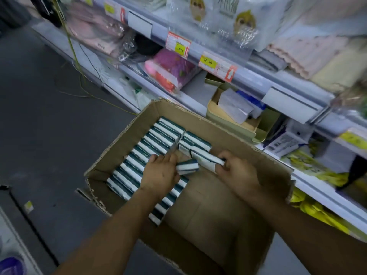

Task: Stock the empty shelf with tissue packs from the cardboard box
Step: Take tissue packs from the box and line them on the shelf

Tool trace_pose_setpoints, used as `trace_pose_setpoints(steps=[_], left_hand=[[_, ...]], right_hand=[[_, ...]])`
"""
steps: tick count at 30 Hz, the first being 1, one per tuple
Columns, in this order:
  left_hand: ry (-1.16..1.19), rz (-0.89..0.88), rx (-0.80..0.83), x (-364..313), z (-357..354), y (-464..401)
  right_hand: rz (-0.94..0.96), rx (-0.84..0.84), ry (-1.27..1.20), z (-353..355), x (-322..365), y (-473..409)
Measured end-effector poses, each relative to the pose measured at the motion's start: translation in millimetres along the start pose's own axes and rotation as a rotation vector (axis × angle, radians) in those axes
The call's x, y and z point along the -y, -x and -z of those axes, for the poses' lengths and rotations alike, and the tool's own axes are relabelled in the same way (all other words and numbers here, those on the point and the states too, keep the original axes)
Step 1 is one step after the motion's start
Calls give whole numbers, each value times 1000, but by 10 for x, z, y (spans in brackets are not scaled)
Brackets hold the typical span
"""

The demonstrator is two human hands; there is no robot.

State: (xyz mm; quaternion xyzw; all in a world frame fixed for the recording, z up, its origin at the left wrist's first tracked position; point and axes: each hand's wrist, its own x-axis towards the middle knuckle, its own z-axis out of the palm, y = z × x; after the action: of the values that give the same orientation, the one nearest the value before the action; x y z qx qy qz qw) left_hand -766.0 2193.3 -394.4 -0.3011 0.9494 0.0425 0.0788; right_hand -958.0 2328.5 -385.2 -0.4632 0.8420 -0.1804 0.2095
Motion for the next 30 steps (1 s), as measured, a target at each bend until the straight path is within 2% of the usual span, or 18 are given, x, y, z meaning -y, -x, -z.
trace_pose_setpoints(steps=[2, 4, 6, 9, 12, 15, 17, 19, 21, 22, 25, 30], left_hand=[[269, 192, 48, -140, 213, 202], [675, 349, 68, -262, 399, 444], [958, 376, 29, -399, 621, 711], [1266, 431, -18, -683, 1023, 1037], [1591, 535, 94, -993, 1445, 1332], [1597, 403, 129, -1353, 1774, 1588], [1567, 339, 93, -1594, 1953, 1735], [1548, 262, 27, -1860, 2090, 1815], [1518, 162, -27, -2131, 2205, 1900], [1514, 117, -28, -2288, 2283, 1954], [1515, 8, -17, -2765, 2512, 2070], [1448, -80, -31, -3608, 2896, 2169]], right_hand=[[8, -51, -19, 232, 42, 249], [20, -105, -25, 472, 123, 546], [47, -177, -36, 685, 182, 871], [250, -338, 47, 908, 250, 1391], [375, -457, 129, 1160, 325, 1880], [408, -547, 148, 1432, 327, 2344], [294, -506, 5, 1603, 313, 2679], [57, -389, -467, 1790, 339, 2994], [-150, -349, -997, 2009, 337, 3218], [-211, -354, -1136, 2129, 306, 3308], [-265, -368, -1231, 2470, 107, 3587], [-209, -422, -1301, 3117, -437, 4095]])
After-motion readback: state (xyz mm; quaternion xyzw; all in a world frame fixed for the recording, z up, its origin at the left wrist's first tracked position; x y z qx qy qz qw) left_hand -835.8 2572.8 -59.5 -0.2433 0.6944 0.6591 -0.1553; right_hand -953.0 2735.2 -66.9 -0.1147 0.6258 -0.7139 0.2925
